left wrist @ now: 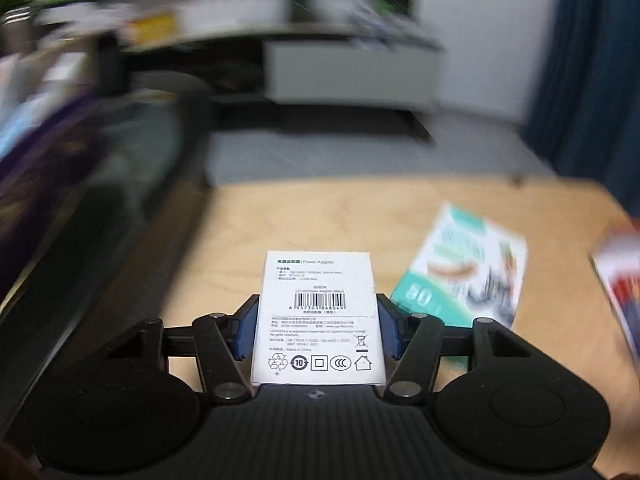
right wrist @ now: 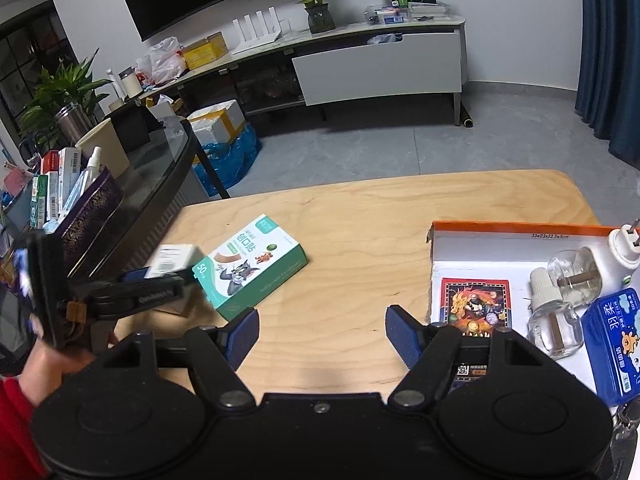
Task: Organize rigid objects
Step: 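Grasp the white power-adapter box with the left gripper while the right grasps the green bandage box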
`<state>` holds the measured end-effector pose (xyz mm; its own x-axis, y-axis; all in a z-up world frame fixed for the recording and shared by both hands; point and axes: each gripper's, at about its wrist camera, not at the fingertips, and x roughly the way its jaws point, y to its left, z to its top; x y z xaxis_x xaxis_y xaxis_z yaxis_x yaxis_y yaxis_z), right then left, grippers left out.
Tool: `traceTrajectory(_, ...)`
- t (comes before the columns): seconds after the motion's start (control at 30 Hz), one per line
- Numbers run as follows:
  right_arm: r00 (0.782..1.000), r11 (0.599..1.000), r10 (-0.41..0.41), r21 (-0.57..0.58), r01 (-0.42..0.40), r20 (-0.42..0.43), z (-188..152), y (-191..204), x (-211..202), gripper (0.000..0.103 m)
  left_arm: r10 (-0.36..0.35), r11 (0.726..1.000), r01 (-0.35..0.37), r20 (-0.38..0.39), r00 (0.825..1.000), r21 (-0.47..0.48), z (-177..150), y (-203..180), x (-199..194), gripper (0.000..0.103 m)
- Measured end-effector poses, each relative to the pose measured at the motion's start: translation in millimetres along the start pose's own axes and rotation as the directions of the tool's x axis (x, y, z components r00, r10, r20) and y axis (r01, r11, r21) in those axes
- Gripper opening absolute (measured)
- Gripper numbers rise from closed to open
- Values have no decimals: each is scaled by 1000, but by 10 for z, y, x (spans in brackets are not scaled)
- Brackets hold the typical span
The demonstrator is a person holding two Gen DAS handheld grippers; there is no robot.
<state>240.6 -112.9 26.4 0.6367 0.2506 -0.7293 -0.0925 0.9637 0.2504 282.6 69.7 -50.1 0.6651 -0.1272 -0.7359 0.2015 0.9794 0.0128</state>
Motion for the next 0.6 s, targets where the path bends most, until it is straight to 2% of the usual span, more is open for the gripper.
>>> traceTrajectory(0.03,1000,1000,-7,-1,7,-3,-1,12,8,83,-32,998,32,4,999,58,-16,-46,-14,59)
traceTrajectory(0.1,1000,1000,-15,-3,15,-7,7,21,22,83,-118,987,118,-7,993,109,-54,-125,-61,59)
traceTrajectory(0.2,1000,999,-18,30,18,-18,33,32,81,83,-205,977,204,2,979,69,-140,-186,-202,60)
traceTrajectory(0.33,999,998,21,54,-20,-26,68,199,246,86,-119,991,119,10,993,-57,-173,-110,-376,59)
traceTrajectory(0.4,1000,1000,3,12,-2,-25,84,354,376,90,-51,996,52,20,999,-71,-188,-88,-490,59)
traceTrajectory(0.47,999,999,-39,-21,38,-31,99,487,547,96,-12,995,15,34,999,-97,-186,-37,-577,59)
traceTrajectory(0.6,996,996,-86,-22,85,-38,160,590,827,100,-23,989,29,43,999,-143,-228,52,-632,60)
